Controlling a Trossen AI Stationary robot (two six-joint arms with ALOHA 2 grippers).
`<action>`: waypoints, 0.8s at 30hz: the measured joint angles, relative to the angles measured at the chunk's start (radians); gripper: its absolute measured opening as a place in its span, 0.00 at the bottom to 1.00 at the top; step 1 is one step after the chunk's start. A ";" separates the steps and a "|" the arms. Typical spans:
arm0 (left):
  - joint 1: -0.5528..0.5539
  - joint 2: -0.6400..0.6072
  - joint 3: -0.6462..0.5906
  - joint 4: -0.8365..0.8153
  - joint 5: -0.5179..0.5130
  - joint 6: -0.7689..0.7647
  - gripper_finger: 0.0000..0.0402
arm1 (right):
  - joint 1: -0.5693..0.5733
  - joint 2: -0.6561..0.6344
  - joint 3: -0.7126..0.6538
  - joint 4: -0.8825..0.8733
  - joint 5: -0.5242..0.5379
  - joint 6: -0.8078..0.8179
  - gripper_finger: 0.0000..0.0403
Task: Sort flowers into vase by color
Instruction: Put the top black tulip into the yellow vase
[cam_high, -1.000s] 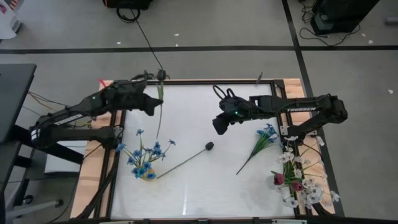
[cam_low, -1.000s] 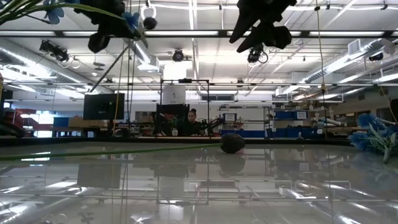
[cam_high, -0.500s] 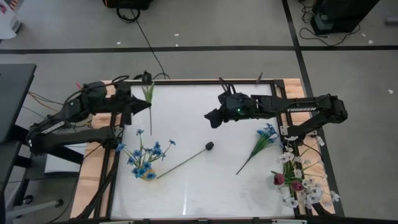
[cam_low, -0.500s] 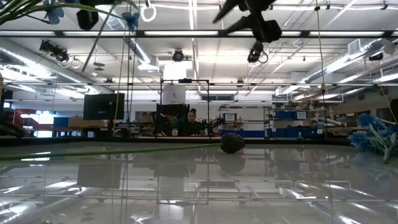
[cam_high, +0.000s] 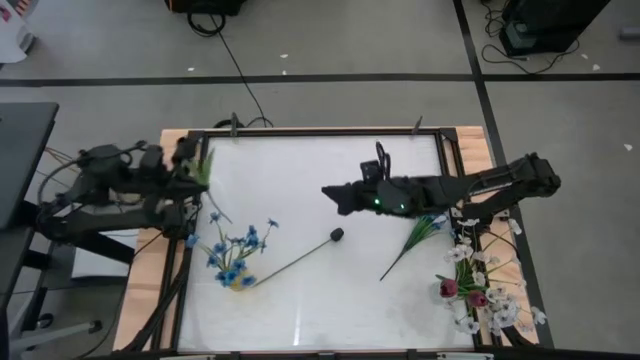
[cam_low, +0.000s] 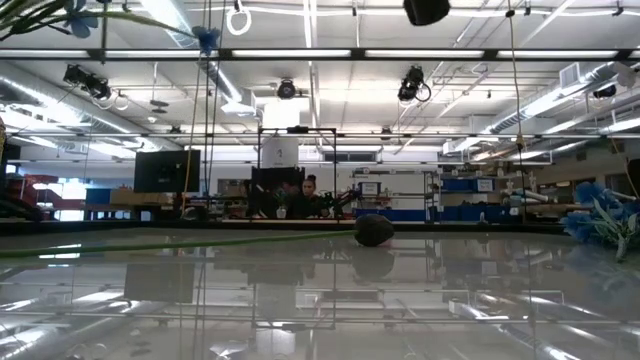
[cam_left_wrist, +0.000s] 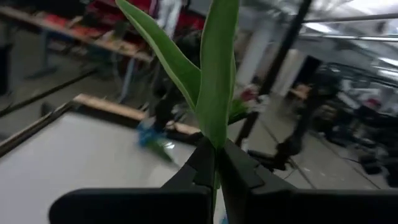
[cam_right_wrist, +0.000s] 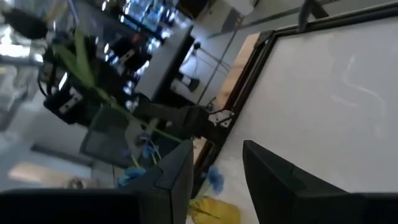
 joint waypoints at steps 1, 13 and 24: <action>-0.010 -0.018 0.000 -0.004 0.009 0.005 0.04 | 0.021 0.000 0.000 0.000 0.044 0.023 0.37; -0.033 -0.233 0.000 -0.253 0.041 0.058 0.03 | 0.251 0.000 0.000 0.005 0.495 0.197 0.37; -0.019 -0.354 0.003 -0.275 0.285 -0.022 0.03 | 0.276 0.000 0.000 0.036 0.574 0.208 0.37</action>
